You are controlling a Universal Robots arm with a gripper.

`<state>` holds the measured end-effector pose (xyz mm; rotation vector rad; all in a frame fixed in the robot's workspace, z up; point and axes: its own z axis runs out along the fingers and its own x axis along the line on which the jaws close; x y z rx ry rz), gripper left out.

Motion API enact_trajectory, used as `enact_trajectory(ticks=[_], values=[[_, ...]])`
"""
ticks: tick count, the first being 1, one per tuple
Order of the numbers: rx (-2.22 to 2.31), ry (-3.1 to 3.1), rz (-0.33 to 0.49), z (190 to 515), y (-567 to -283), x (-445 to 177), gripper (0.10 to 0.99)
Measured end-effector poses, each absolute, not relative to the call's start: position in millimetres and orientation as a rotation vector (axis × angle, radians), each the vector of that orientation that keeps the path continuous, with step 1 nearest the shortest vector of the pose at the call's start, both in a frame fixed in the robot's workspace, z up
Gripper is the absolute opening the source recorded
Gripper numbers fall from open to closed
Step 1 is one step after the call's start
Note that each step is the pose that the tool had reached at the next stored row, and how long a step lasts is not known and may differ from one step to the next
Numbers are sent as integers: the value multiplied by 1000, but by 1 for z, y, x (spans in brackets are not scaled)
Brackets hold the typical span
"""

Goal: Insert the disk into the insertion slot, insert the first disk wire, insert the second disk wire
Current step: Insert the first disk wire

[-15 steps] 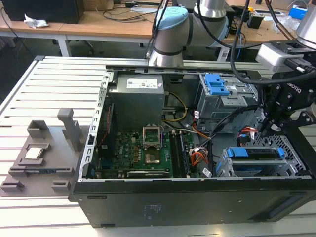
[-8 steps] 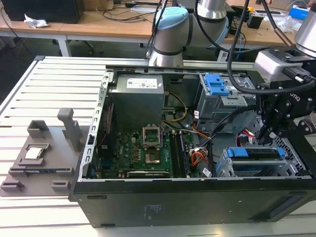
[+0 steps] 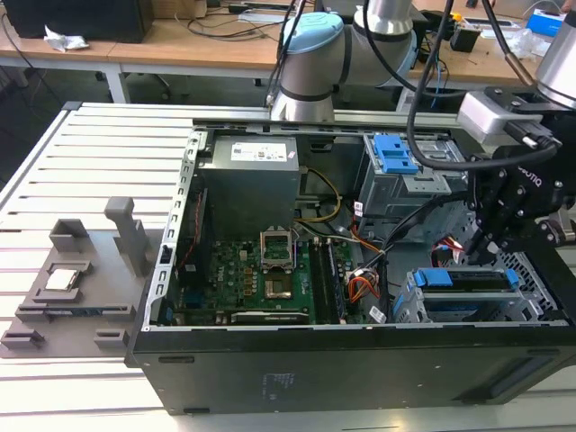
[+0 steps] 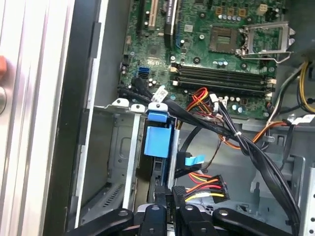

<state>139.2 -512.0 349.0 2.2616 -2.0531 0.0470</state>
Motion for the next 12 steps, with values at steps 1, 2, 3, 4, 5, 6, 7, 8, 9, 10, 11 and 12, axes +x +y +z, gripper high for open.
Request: enact_trajectory(ticks=[1, 2, 3, 4, 5, 6, 7, 8, 9, 10, 11, 12], values=[[2245, -2071, 46, 349, -512, 139, 169], [2229, -2088, 45, 348, -512, 139, 169], [2218, -2099, 44, 348, -512, 140, 169], [2178, -2140, 42, 347, -512, 140, 169], [2169, -2149, 41, 347, -512, 142, 169], [2165, -2153, 41, 347, -512, 143, 169], [2163, -2155, 41, 347, -512, 146, 169], [2162, -2156, 41, 347, -512, 147, 169], [2159, -2159, 40, 347, -512, 148, 169], [2155, -2163, 40, 347, -513, 148, 169], [2152, -2166, 40, 347, -514, 148, 169], [2147, -2170, 40, 347, -516, 148, 169]])
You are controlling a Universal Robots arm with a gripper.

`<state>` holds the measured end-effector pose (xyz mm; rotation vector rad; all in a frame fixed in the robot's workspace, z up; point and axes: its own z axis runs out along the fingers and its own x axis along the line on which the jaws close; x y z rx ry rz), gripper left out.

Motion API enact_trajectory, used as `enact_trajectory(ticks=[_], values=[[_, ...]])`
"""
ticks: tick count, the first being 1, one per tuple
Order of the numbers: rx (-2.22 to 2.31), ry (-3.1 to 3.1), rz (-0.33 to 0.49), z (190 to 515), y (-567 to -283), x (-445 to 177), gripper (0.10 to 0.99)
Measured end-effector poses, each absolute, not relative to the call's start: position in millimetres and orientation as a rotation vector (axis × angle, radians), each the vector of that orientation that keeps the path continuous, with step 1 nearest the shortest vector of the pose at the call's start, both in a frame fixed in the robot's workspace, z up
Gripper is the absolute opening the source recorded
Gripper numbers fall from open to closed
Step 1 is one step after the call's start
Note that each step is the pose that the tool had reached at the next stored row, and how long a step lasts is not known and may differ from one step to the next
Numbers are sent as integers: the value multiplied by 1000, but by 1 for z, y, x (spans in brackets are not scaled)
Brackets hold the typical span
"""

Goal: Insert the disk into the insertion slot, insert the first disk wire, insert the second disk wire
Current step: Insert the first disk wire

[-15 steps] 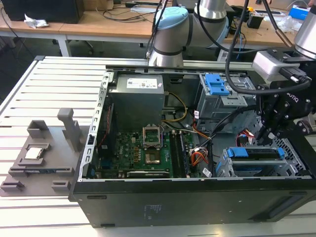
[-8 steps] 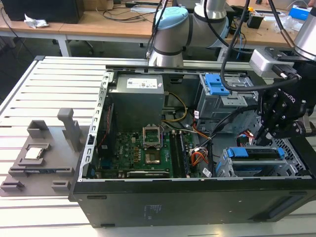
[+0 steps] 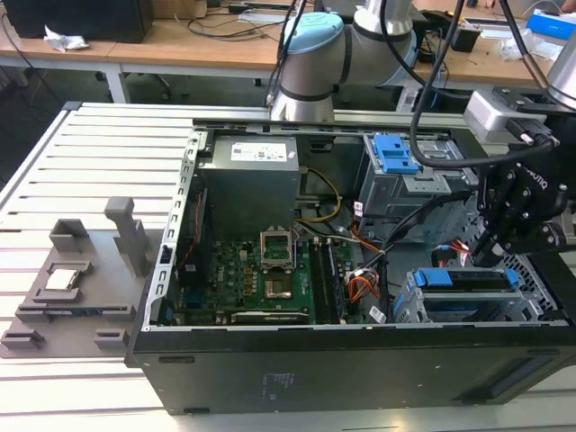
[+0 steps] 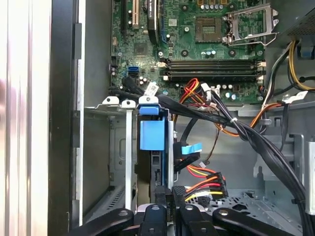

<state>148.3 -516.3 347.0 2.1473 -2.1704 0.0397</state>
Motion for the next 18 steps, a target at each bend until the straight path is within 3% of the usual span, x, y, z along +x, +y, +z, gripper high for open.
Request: enact_trajectory(ticks=[18], values=[[2118, -2198, 38, 341, -521, 153, 169]])
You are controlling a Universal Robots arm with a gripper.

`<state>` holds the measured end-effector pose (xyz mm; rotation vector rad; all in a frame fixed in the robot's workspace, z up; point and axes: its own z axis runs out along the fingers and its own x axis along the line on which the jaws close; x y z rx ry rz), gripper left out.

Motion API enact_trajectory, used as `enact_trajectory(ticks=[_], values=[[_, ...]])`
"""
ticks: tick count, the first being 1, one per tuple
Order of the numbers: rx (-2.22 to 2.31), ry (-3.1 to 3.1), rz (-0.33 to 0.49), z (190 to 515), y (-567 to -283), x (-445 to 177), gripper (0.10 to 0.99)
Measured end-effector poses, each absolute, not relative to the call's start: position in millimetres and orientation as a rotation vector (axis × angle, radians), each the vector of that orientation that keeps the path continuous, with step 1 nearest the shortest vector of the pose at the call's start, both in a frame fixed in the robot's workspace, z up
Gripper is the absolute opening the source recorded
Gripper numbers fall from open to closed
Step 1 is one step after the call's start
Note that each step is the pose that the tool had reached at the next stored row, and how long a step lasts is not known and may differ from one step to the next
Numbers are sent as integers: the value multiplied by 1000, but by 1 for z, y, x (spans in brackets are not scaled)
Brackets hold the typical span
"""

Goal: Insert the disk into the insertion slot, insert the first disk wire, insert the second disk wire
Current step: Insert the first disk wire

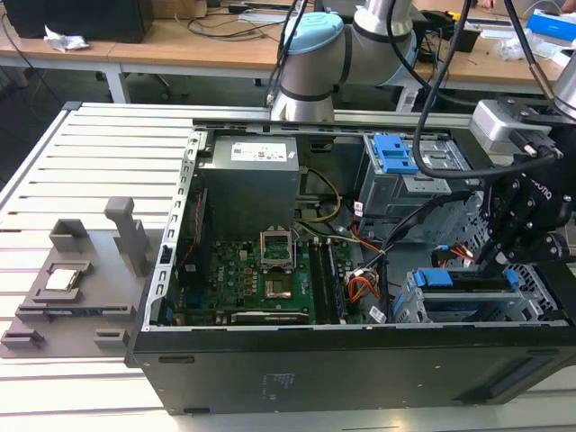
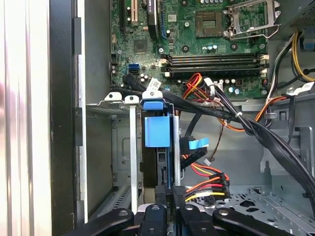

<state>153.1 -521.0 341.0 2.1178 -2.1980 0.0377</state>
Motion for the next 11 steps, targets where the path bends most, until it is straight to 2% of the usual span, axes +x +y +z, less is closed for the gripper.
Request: enact_trajectory(ticks=[11], values=[[2118, -2198, 37, 333, -521, 149, 169]])
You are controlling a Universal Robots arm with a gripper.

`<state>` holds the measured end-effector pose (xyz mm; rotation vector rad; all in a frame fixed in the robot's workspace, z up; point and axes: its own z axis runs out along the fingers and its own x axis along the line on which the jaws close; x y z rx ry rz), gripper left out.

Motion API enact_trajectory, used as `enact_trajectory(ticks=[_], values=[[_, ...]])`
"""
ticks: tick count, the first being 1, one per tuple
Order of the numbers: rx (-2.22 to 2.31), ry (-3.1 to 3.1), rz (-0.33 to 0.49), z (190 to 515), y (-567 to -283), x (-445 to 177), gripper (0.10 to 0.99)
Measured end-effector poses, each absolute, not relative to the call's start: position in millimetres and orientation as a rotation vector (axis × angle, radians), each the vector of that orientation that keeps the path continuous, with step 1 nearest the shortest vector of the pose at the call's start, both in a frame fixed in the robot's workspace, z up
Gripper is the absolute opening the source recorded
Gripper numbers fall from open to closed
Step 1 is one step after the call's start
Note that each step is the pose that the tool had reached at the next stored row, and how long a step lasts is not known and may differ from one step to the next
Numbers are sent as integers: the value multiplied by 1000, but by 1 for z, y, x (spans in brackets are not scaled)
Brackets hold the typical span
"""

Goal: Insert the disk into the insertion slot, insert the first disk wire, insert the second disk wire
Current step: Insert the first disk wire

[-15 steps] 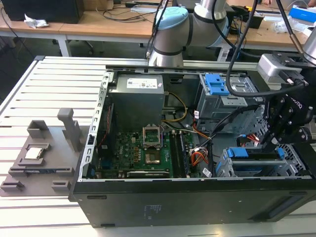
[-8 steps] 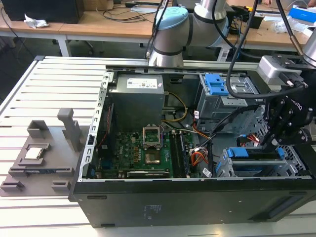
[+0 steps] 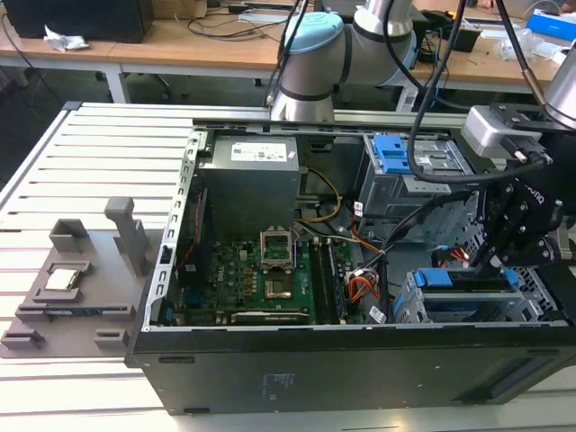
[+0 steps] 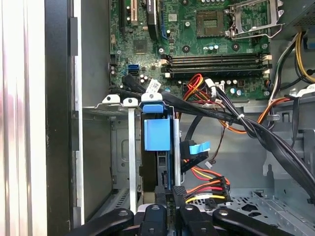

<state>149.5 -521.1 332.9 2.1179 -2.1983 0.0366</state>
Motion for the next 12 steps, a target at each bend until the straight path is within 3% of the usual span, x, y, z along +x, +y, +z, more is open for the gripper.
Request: enact_trajectory(ticks=[1, 7, 8, 9, 10, 12], values=[[2119, -2199, 35, 332, -521, 149, 239], [2118, -2198, 38, 361, -521, 149, 239], [2118, -2198, 37, 367, -521, 149, 161], [2118, -2198, 37, 371, -521, 149, 161], [2118, -2198, 38, 375, -521, 149, 106], [2118, -2198, 37, 382, -521, 149, 106]])
